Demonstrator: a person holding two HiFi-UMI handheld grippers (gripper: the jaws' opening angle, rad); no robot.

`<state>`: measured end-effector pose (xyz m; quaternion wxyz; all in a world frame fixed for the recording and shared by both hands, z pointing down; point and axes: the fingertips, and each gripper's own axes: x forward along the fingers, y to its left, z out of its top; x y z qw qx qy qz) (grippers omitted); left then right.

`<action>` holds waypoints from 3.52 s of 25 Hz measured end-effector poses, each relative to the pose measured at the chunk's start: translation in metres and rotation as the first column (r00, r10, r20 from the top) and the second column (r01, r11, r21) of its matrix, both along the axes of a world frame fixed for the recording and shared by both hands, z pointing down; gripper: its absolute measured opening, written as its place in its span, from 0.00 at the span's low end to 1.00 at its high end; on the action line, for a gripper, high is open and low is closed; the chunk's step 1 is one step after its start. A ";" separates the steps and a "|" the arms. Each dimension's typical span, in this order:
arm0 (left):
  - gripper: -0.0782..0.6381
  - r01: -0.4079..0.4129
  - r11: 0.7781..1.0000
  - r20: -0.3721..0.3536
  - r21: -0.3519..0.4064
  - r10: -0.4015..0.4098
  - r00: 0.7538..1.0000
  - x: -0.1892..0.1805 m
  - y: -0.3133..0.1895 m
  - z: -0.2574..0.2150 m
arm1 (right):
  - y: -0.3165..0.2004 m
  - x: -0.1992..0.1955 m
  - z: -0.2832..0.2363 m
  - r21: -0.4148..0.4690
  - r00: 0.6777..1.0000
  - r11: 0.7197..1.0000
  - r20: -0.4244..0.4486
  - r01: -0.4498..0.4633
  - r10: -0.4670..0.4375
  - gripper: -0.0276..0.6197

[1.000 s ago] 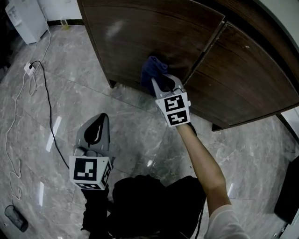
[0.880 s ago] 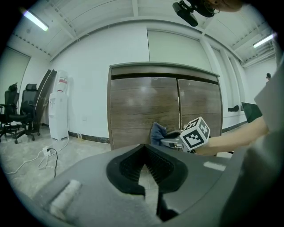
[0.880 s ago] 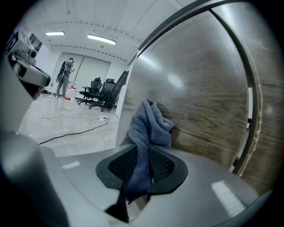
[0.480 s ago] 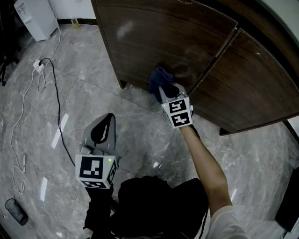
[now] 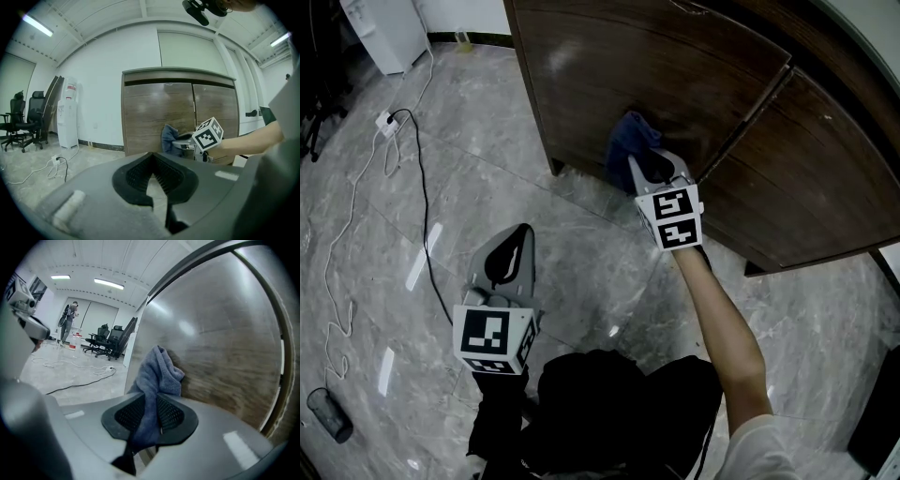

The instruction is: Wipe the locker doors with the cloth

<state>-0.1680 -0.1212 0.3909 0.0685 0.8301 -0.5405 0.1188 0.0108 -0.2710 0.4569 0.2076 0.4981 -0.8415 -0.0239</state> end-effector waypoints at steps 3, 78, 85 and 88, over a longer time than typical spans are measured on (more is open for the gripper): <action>0.11 0.007 1.000 0.000 0.003 -0.007 1.000 -0.005 0.000 -0.002 | -0.005 -0.003 -0.025 0.042 1.000 0.999 0.007 -0.001 0.000 0.17; 0.11 0.073 0.997 0.009 -0.030 -0.073 0.997 -0.053 -0.004 0.015 | -0.042 -0.084 -0.009 -0.019 0.998 0.998 0.011 0.057 -0.057 0.17; 0.11 0.079 0.996 0.021 -0.033 -0.078 0.997 -0.058 -0.006 0.017 | -0.044 -0.090 0.032 -0.088 0.999 0.995 0.006 0.051 -0.051 0.17; 0.11 0.084 0.996 0.028 -0.035 -0.083 0.996 -0.061 -0.007 0.017 | -0.044 -0.092 0.051 -0.119 0.999 0.992 0.003 0.046 -0.046 0.17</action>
